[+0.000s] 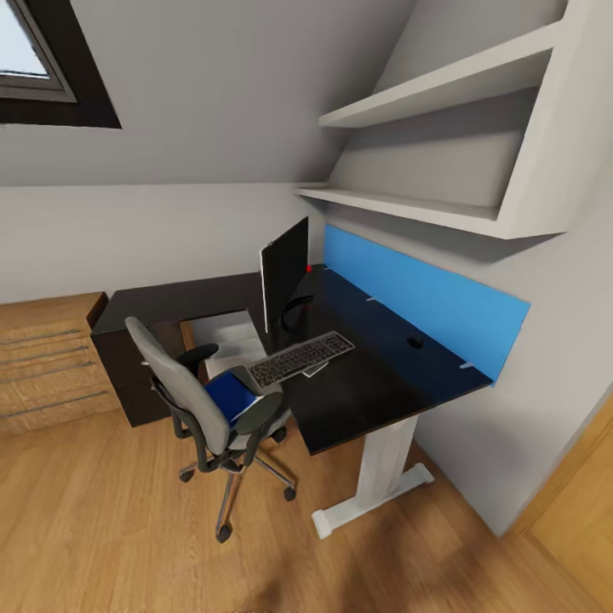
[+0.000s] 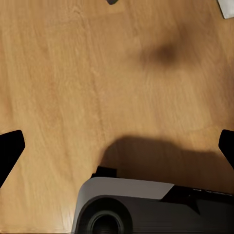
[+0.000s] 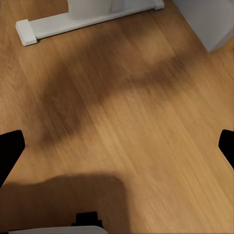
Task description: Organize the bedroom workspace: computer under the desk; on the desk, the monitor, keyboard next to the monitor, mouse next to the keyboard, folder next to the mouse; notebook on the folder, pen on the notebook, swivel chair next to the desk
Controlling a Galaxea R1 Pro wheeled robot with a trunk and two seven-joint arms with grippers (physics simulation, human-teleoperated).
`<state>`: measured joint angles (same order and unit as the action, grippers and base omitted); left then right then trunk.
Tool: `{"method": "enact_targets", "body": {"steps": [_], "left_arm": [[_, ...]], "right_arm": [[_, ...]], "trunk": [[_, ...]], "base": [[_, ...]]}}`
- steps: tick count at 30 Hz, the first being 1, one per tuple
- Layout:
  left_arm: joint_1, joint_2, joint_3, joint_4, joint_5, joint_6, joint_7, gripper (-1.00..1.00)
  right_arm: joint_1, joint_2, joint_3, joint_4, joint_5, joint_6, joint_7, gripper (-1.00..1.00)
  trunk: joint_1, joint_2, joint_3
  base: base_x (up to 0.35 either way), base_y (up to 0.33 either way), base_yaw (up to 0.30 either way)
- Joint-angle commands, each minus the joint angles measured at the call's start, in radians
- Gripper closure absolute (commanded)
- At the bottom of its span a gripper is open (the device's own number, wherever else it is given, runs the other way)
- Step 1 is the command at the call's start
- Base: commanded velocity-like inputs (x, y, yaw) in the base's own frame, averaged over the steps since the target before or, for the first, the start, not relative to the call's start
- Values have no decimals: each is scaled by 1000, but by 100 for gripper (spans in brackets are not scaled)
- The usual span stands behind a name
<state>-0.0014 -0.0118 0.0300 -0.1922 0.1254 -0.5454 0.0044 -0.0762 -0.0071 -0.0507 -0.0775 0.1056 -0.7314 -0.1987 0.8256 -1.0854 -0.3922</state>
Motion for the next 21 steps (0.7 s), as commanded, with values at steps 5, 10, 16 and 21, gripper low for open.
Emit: {"method": "enact_targets", "body": {"steps": [5,10,16,21], "left_arm": [[0,1,3,12,2,-4,0,-100],[0,1,3,13,2,-4,0,-100],[0,1,4,17,2,-4,0,-100],[0,1,3,27,2,-4,0,-100]], "right_arm": [[0,-1,-4,1,11,-2,-4,-100],[0,-1,-4,0,11,-2,-4,-100],[0,-1,-4,-1,12,-2,-4,-100],[0,-1,-4,0,12,-2,-4,-100]], "trunk": [[0,-1,-4],[0,-1,-5],[0,-1,-5],[0,-1,-3]], "base": [[-10,7,262],[-161,118,272],[-108,65,278],[-12,7,280]]}}
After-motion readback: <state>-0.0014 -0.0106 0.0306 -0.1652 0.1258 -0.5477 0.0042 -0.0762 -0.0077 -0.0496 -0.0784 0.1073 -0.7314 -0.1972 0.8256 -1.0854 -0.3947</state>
